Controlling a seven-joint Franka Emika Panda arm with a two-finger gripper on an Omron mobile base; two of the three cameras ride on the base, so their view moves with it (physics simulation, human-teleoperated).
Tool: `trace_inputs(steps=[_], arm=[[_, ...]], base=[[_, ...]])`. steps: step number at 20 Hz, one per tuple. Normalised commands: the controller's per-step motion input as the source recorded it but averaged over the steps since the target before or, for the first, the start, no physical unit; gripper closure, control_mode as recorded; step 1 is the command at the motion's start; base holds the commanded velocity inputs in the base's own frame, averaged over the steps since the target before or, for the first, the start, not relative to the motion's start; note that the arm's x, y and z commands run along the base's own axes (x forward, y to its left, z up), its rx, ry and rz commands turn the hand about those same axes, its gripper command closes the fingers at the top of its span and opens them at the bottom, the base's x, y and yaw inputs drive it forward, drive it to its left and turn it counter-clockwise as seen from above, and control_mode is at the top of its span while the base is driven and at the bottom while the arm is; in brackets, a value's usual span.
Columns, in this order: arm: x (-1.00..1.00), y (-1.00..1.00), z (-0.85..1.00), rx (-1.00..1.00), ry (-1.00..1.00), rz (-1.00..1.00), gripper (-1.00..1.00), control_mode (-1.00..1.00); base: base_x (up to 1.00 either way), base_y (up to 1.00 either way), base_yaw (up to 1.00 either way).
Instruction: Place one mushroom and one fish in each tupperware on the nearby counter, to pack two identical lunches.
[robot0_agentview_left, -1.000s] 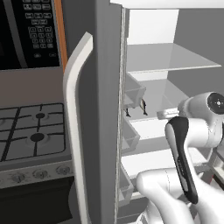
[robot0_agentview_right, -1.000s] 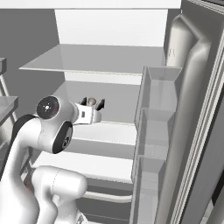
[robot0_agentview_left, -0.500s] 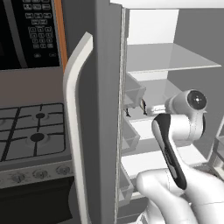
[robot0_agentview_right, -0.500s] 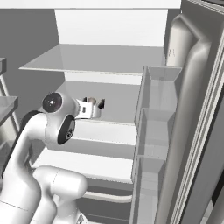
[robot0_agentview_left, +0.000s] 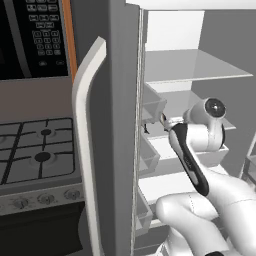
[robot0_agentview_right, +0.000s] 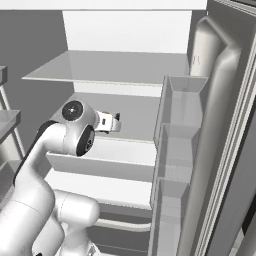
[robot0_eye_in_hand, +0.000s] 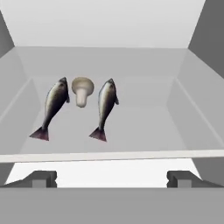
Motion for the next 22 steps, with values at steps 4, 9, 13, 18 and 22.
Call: trace_inputs(steps=[4, 9, 13, 18, 22], arm=[[0.4, 0.0, -0.25, 0.03, 0.06, 0.0, -1.0, -1.0], [0.41, 0.0, -0.3, 0.02, 0.03, 0.0, -1.0, -1.0], [0.39, 0.0, -0.31, 0.0, 0.0, 0.0, -1.0, -1.0], [0.44, 0.0, -0.32, 0.0, 0.0, 0.0, -1.0, -1.0], [0.48, 0.01, -0.24, 0.0, 0.0, 0.0, -1.0, -1.0]], base=[[0.0, 0.0, 0.0], [0.0, 0.0, 0.0], [0.0, 0.0, 0.0], [0.0, 0.0, 0.0], [0.0, 0.0, 0.0]])
